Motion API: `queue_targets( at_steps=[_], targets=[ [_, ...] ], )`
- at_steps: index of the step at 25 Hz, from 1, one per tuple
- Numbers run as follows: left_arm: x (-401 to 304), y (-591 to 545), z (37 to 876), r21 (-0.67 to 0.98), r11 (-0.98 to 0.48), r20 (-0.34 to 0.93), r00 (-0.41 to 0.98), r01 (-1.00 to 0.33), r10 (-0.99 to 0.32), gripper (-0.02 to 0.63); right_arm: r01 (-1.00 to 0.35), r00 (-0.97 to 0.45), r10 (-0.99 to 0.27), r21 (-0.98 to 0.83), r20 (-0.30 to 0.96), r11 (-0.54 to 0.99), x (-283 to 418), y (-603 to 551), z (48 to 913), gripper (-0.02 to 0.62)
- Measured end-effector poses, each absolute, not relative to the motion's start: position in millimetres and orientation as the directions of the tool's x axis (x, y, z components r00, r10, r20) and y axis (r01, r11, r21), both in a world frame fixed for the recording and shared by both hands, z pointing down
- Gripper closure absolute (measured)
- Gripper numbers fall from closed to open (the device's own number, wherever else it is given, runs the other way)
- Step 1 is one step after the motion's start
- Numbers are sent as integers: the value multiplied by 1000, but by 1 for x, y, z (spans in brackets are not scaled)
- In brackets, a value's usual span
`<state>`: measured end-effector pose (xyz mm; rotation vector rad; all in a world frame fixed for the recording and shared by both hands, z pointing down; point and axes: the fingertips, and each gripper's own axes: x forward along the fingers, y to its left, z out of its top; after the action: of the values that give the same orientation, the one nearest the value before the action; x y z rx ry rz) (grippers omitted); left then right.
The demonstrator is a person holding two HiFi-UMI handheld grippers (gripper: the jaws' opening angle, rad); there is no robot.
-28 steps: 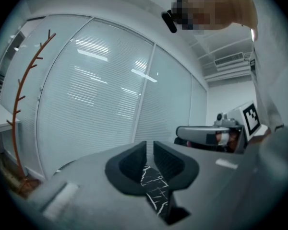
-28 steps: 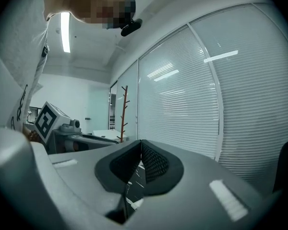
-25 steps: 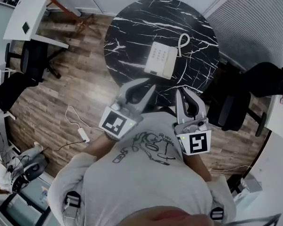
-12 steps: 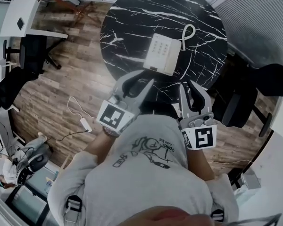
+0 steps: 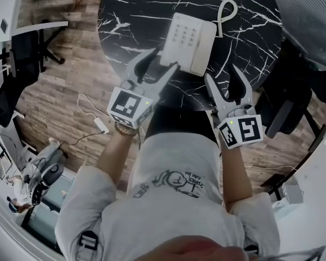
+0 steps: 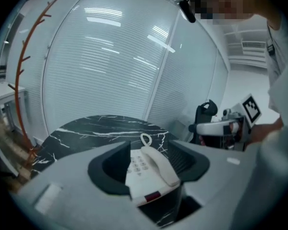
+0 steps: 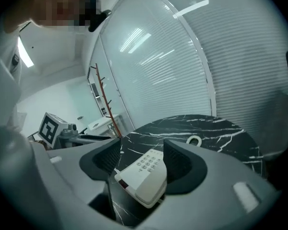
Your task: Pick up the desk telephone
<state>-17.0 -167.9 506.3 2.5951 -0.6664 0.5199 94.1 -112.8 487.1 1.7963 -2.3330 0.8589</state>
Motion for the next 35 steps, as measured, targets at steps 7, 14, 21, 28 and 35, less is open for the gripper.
queue_targets(
  at_steps=[7,14,21,28,35],
  targets=[
    [-12,-190,595,394,-758,494,816,-519,-301,300,-859,-313,-834,-511,455,44,110,-134,584,225],
    [1,-210,644,462,-728,489,830,-507,-267,246,-782,-359,-789,-622,498,-36,108,-146,652,164],
    [13,-209,678,517,-708,546,822,-481,-160,234,-725,-388,-792,-686,471,-53,101,-162,672,143],
    [13,-201,691,580,-672,538,836,-460,-108,262,-669,-432,-794,-742,428,-36,88,-169,679,141],
    [10,-203,689,574,-662,508,843,-483,-176,290,-691,-423,-793,-722,439,-31,85,-170,678,155]
  ],
)
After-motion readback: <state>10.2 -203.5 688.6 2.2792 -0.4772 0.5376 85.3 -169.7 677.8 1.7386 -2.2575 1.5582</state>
